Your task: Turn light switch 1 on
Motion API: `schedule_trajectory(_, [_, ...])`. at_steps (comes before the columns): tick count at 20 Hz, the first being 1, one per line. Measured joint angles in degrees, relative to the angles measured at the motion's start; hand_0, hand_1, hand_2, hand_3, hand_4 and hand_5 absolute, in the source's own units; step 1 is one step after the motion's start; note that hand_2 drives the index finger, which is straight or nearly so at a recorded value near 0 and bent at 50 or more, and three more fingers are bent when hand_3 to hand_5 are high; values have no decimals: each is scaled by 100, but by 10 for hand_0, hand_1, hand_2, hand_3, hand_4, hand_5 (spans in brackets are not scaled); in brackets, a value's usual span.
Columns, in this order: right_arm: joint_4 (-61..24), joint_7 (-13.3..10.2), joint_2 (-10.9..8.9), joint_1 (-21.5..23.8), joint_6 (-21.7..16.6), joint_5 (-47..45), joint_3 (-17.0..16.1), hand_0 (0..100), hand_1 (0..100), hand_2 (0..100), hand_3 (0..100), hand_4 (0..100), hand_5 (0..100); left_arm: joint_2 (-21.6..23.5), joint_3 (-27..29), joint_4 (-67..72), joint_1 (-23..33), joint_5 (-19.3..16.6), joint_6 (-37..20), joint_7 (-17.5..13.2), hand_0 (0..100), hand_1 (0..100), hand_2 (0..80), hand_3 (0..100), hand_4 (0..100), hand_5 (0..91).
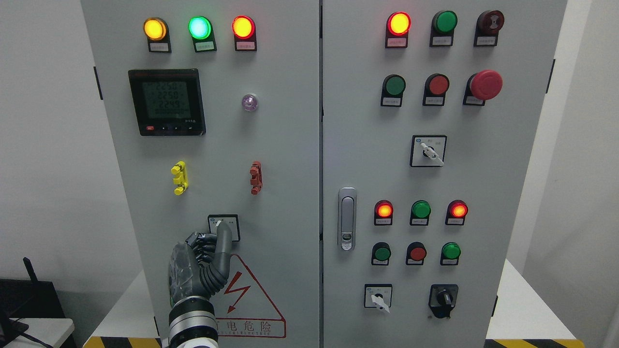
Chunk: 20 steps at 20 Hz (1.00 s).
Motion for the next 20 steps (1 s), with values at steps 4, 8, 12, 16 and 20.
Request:
schedule_trajectory(4, [0,0,0,0,0,0,0,120,389,0,0,0,0,0,-4,0,0,1,0,0,528,261,498,795,864,877])
schedule_trajectory(8, [0,0,0,0,0,0,0,120,389,0,0,0,0,0,-8,0,0,4,-1,-2,553,236,502,798,865,877])
schedule_trajectory(12, [0,0,0,0,0,0,0,120,389,0,0,0,0,0,-11,0,0,10,-2,-15,592,197,503,801,866,877])
schedule_trajectory(16, [0,0,1,0,0,0,0,120,389,0,0,0,0,-1,-14,1,-1,15,-4,-63,618,165,505,808,870,877])
schedule_trajectory(20, [0,0,1,0,0,0,0,120,389,0,0,0,0,-1,-15,1,-1,16,-3,-25,630,152,507,811,871,877])
